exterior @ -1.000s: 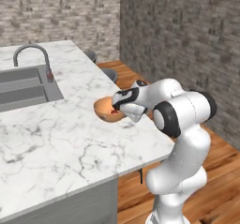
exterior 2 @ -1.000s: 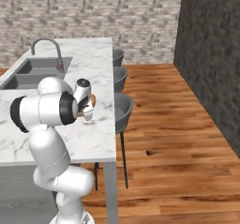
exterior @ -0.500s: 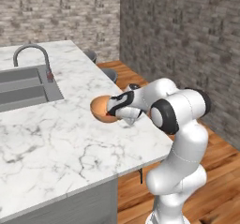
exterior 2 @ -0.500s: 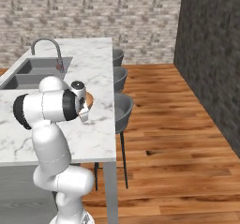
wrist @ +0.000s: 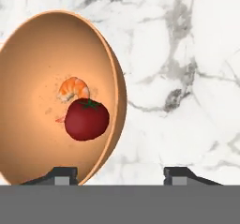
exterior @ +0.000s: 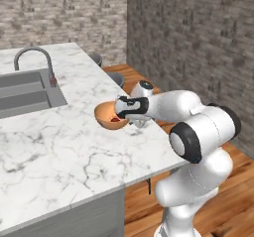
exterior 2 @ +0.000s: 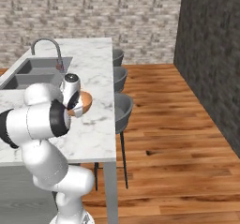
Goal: The microwave is finished heating the shrimp and tomato. Take the bowl containing the food and place it on the dining counter.
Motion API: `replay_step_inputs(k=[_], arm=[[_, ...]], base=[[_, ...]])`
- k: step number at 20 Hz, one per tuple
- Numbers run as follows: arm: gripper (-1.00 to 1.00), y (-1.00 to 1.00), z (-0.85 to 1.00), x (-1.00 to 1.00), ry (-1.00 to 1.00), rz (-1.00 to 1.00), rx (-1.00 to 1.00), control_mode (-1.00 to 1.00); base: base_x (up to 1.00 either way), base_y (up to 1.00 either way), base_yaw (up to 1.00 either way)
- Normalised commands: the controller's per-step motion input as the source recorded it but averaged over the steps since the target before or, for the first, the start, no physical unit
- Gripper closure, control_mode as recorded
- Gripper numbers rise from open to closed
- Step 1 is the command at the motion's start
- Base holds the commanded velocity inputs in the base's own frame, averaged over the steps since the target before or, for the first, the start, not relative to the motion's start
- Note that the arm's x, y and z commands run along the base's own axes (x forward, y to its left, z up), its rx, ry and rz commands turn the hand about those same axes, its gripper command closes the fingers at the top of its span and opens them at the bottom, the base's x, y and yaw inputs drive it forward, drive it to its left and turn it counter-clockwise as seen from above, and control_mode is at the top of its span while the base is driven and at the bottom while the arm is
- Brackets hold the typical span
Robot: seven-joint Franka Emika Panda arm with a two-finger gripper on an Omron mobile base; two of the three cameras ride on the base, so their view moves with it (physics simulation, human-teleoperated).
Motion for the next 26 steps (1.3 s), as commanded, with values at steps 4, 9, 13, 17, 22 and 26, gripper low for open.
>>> replay_step_inputs(k=[4, 9, 13, 17, 22, 26], arm=[[-1.0, -0.3, 1.0, -1.0, 0.0, 0.0, 0.04, -1.0], [-1.0, -0.39, 1.0, -1.0, -0.06, 0.0, 0.03, -1.0], [-1.0, -0.39, 0.94, -1.0, -0.17, 0.01, 0.0, -1.0], [-1.0, -0.33, 0.65, -1.0, -0.27, 0.06, 0.0, -1.0], [-1.0, -0.19, 0.4, -1.0, -0.33, 0.09, -0.05, -1.0], [-1.0, -0.03, 0.14, -1.0, -0.37, 0.1, -0.09, -1.0]], base=[[0.0, 0.0, 0.0], [0.0, 0.0, 0.0], [0.0, 0.0, 0.0], [0.0, 0.0, 0.0], [0.0, 0.0, 0.0], [0.0, 0.0, 0.0]])
